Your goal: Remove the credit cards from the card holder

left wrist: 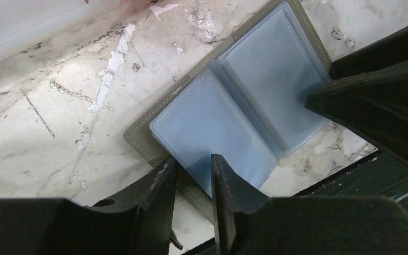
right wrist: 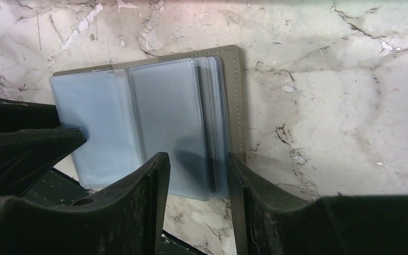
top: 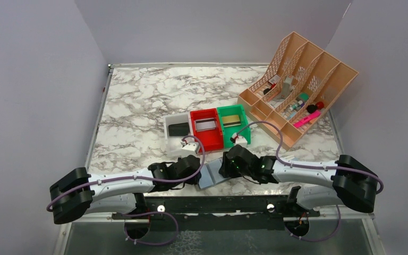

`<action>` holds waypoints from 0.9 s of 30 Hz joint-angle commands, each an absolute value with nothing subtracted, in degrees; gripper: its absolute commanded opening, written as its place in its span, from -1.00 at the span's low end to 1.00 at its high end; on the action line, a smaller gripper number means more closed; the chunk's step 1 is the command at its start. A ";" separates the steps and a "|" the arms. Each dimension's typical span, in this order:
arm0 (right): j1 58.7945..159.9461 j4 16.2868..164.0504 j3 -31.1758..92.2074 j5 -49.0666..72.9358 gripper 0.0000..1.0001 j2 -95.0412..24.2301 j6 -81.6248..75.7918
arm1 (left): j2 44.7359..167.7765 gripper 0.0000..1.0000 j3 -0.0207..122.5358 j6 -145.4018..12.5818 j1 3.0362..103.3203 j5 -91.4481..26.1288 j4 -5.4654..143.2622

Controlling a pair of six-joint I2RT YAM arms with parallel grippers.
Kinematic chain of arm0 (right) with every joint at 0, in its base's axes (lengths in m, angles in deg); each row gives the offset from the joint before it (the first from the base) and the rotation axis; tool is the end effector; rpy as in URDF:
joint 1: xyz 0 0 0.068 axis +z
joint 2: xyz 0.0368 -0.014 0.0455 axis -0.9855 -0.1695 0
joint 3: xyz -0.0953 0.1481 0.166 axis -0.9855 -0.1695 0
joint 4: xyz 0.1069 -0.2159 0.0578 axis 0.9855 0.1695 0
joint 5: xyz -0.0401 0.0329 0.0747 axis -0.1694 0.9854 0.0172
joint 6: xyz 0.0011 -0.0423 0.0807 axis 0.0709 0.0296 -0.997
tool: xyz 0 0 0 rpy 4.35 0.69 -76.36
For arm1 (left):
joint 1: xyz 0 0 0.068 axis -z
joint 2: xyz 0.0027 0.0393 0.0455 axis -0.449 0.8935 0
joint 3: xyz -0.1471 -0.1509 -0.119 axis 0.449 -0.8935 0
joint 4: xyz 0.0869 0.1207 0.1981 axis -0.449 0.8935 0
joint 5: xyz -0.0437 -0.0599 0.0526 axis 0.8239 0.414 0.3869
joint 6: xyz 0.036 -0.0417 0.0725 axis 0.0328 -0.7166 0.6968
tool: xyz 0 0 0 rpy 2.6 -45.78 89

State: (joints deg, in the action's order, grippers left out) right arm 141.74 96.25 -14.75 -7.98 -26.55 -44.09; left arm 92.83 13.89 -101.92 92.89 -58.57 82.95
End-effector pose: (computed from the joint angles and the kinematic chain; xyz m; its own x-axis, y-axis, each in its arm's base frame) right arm 0.1407 0.2225 0.1103 -0.8274 -0.0025 -0.5616 -0.2642 0.8842 0.3853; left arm 0.1155 -0.2005 0.1122 -0.7876 0.0565 -0.6135 0.3158 0.8921 -0.3233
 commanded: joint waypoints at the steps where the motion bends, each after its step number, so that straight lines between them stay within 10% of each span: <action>1: 141.77 95.64 -12.27 -6.45 -0.06 -28.57 -43.07 | 91.98 -0.35 13.15 -101.59 92.78 -57.51 81.96; 27: 141.71 98.54 -9.88 -4.05 0.05 -28.39 -42.16 | 91.72 -0.37 13.60 -101.29 92.82 -57.88 82.52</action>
State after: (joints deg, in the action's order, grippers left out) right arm 141.74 100.27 -9.33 -5.92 -28.50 -42.76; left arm 92.65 13.69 -101.90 92.89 -58.42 82.97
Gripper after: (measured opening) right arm 0.524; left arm 0.312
